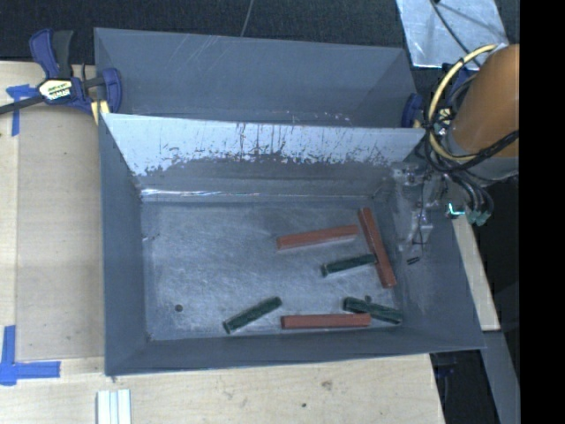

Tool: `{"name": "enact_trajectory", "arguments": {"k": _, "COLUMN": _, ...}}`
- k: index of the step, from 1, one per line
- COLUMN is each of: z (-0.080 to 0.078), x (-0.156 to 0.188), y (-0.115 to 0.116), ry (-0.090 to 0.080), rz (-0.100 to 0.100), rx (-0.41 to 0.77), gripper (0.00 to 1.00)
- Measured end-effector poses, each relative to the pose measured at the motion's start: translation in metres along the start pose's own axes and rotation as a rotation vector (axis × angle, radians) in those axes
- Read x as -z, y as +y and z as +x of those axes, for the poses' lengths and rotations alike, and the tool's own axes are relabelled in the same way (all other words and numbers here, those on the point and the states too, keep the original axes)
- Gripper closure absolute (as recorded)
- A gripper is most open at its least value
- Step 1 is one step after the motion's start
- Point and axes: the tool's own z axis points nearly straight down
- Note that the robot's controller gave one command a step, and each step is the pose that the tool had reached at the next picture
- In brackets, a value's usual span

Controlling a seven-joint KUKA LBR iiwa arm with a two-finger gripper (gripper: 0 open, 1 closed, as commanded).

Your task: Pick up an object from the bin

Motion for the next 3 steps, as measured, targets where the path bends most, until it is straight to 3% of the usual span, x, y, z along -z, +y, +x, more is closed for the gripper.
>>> {"name": "enact_trajectory", "arguments": {"k": 1, "z": 0.0, "x": 0.001, "y": 0.0, "ry": -0.001, "rz": 0.0, "rx": 0.001, "gripper": 0.0}}
{"name": "enact_trajectory", "arguments": {"k": 2, "z": -0.001, "x": -0.051, "y": 0.023, "ry": -0.007, "rz": 0.002, "rx": 0.054, "gripper": 0.0}}
{"name": "enact_trajectory", "arguments": {"k": 3, "z": -0.034, "x": -0.117, "y": 0.038, "ry": -0.003, "rz": 0.0, "rx": 0.184, "gripper": 1.0}}
